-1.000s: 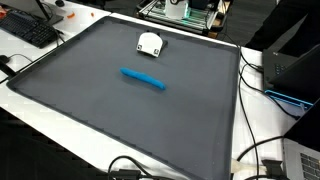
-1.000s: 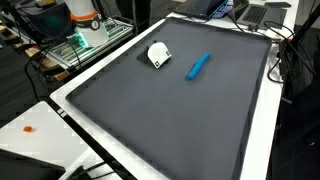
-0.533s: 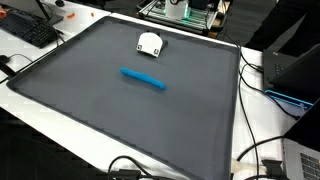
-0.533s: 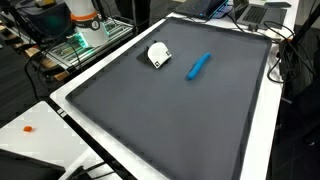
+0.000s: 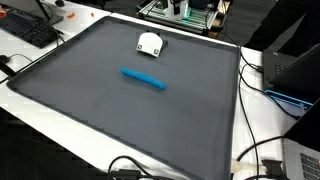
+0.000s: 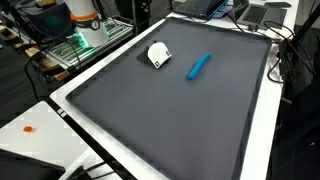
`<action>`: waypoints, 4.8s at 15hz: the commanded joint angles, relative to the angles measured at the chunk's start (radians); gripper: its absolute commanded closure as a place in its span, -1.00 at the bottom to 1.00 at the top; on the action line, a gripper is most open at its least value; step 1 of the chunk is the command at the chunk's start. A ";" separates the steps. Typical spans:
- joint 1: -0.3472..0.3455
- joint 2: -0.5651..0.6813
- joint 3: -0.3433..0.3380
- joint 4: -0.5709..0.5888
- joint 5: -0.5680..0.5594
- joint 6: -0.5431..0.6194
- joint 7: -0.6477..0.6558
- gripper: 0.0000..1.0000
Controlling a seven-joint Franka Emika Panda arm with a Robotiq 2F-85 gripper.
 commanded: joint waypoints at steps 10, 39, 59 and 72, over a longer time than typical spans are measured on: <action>-0.005 0.233 -0.088 0.017 0.165 0.167 0.222 -1.00; -0.012 0.332 -0.135 0.056 0.125 0.199 0.171 -1.00; -0.004 0.392 -0.138 0.073 0.104 0.304 0.200 -0.08; -0.003 0.402 -0.141 0.092 0.120 0.336 0.278 0.98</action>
